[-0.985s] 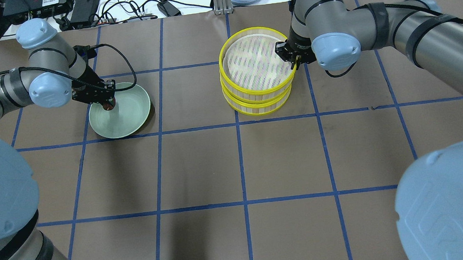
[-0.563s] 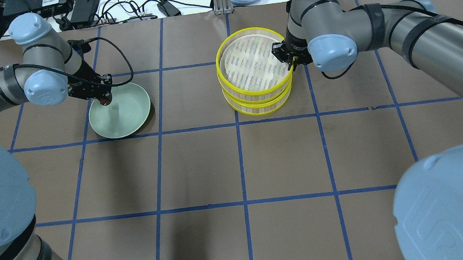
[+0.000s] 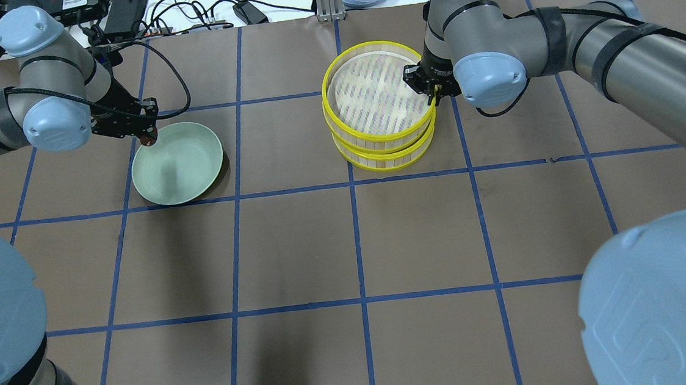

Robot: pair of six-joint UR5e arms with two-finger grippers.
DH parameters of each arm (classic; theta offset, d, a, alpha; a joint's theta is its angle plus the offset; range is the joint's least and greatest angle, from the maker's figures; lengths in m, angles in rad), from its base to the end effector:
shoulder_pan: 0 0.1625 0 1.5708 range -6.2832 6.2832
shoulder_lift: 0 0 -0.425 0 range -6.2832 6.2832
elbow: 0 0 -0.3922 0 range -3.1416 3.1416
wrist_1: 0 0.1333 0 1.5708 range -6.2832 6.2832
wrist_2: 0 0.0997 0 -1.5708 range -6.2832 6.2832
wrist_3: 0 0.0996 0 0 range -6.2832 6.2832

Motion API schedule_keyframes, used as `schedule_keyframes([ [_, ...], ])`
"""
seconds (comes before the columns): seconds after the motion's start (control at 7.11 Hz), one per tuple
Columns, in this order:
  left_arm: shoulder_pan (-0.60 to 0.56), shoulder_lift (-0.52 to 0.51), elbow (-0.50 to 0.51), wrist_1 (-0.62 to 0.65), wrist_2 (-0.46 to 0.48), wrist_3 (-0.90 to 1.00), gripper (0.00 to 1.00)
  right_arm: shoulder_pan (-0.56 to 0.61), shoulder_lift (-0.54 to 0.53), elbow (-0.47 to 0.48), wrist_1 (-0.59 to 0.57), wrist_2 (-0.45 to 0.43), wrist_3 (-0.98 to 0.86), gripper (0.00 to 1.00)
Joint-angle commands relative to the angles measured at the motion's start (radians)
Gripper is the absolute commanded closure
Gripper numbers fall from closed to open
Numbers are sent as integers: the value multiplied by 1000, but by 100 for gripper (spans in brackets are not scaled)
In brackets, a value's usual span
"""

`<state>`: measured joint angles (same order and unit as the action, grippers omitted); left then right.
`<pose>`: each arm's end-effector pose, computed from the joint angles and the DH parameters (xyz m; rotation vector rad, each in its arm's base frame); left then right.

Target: Stack buns with steamer

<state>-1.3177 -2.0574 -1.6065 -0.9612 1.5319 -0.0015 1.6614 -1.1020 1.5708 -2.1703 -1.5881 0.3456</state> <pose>0.0291 -0.6604 0.2521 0.3923 -3.0859 0.1424 0.1902 -0.6391 0.2787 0.3989 3.0979 -0.2054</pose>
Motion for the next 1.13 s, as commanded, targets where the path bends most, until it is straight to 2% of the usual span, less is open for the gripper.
schedule_keyframes([
  [0.0, 0, 2, -9, -5, 2, 0, 100, 0, -10, -5, 7, -19, 13, 100],
  [0.56, 0, 22, -9, -11, 8, 0, 100, 0, 7, 2, 9, -18, 13, 100],
  [0.84, -8, 92, 4, -33, 7, -15, 100, 0, 10, 2, 9, -21, 13, 100],
  [0.99, -26, 130, 4, -37, 2, -82, 100, 0, 10, 2, 7, -23, 12, 77],
])
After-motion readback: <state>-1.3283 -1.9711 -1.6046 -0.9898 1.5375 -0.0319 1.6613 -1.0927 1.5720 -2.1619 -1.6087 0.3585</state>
